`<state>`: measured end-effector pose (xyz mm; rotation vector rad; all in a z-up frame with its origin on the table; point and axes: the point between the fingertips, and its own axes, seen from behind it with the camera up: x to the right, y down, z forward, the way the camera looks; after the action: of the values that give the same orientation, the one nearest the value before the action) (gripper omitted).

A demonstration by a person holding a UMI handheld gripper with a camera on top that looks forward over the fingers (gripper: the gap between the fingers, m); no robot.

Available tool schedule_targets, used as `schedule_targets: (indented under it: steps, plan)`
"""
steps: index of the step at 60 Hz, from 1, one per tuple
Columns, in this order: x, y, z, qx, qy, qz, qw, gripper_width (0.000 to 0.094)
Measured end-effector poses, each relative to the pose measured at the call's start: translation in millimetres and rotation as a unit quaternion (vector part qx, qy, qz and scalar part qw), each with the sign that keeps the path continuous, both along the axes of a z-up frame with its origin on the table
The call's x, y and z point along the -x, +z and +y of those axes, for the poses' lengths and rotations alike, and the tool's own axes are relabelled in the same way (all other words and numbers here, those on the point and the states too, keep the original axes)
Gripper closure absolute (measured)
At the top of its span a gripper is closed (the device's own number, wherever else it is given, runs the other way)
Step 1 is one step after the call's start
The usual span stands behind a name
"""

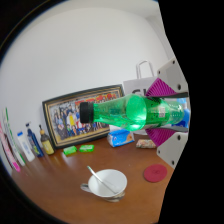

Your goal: Pour water

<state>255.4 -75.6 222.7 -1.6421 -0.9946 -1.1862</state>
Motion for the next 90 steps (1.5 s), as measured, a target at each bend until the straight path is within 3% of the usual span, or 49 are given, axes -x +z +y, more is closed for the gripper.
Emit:
schedule_targets:
  steps: [4,14,27,49,63,73,79,82,90]
  plan:
    - [1,5,-9,-0.023,-0.020,0.082,0.996,0.0550]
    - [7,-16,-15,-0.041,-0.028,0.281,0.959,0.0549]
    - [0,-71,-5,-0.025,-0.044,0.499,0.865,0.0548]
    - [-17,-137,8,-0.014,-0.074,0.595,0.800,0.0545]
    - [-22,-135,4,-0.035,-0.075,0.612,0.786,0.0530]
    - [-22,-137,1,-0.028,-0.085,0.619,0.780,0.0406]
    - [-27,-140,-7,-0.017,-0.110,0.618,0.779,0.0185]
    - [-28,-137,-13,-0.018,-0.118,0.615,0.780,0.0118]
    - [-34,-128,-44,-0.016,-0.158,0.600,0.784,0.0072]
